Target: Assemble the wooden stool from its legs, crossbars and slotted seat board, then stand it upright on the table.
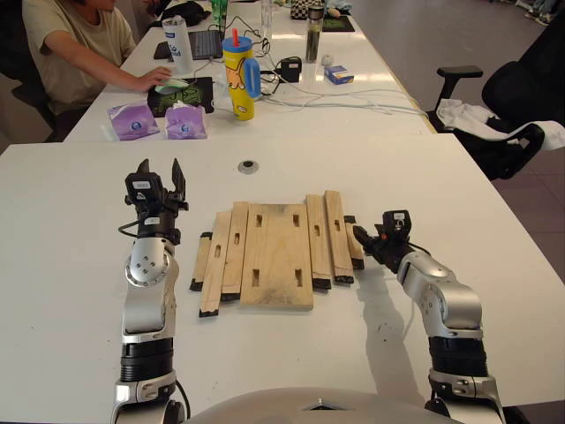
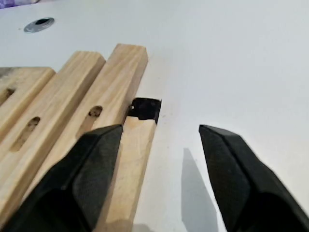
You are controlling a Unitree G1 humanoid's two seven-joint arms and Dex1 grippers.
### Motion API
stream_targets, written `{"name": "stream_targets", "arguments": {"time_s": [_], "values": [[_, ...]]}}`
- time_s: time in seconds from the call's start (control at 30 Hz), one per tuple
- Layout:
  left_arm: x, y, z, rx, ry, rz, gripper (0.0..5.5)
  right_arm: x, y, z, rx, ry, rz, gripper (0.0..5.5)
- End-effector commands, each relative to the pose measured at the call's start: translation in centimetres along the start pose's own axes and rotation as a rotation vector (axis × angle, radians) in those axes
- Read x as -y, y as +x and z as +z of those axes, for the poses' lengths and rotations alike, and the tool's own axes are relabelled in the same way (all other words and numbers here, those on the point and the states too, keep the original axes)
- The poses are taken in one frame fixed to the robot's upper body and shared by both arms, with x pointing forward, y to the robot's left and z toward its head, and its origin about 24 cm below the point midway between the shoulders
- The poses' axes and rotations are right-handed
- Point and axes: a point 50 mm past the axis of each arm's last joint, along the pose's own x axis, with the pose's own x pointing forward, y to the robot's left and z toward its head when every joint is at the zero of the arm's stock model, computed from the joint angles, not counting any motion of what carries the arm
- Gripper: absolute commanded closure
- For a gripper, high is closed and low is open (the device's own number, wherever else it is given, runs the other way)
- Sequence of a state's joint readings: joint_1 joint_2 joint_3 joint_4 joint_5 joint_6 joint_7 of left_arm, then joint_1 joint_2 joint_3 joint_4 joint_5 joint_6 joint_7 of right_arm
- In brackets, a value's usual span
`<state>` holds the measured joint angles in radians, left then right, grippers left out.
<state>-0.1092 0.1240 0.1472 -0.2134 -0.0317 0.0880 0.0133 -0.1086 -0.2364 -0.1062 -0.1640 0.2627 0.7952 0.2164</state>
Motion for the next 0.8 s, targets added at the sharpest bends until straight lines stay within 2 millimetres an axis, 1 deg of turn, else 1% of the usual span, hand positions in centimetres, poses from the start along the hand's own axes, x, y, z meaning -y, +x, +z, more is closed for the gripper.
{"name": "stream_targets", "arguments": {"time_s": [0.03,0.13,0.23,0.37,0.47,0.57,0.63,0.8], "values": [[0.0,-0.2,0.1,-0.008,-0.003,-0.011,2.84,-0.3,-0.1,-0.4,-0.055,-0.036,0.025,2.55],[-0.1,-0.2,-0.1,-0.013,-0.003,-0.011,2.84,-0.5,0.2,-0.9,-0.089,-0.045,0.054,2.55],[-0.1,-0.2,-0.3,-0.021,-0.006,-0.015,2.84,-0.4,0.3,-1.6,-0.133,-0.09,0.062,2.55],[-0.4,0.0,-0.5,-0.035,-0.03,0.004,2.84,0.8,0.5,-2.4,-0.198,-0.123,0.005,2.55],[-0.4,0.1,-0.5,-0.034,-0.029,0.003,2.84,1.3,0.6,-2.2,-0.192,-0.144,-0.02,2.55],[-0.4,0.1,-0.4,-0.035,-0.028,0.001,2.84,0.9,0.5,-2.0,-0.188,-0.132,-0.007,2.55],[-0.4,0.1,-0.5,-0.037,-0.029,0.001,2.84,0.5,0.6,-2.3,-0.201,-0.108,0.011,2.55],[-0.3,0.2,-0.4,-0.039,-0.032,-0.006,2.84,0.4,0.7,-2.8,-0.222,-0.111,0.011,3.29]]}}
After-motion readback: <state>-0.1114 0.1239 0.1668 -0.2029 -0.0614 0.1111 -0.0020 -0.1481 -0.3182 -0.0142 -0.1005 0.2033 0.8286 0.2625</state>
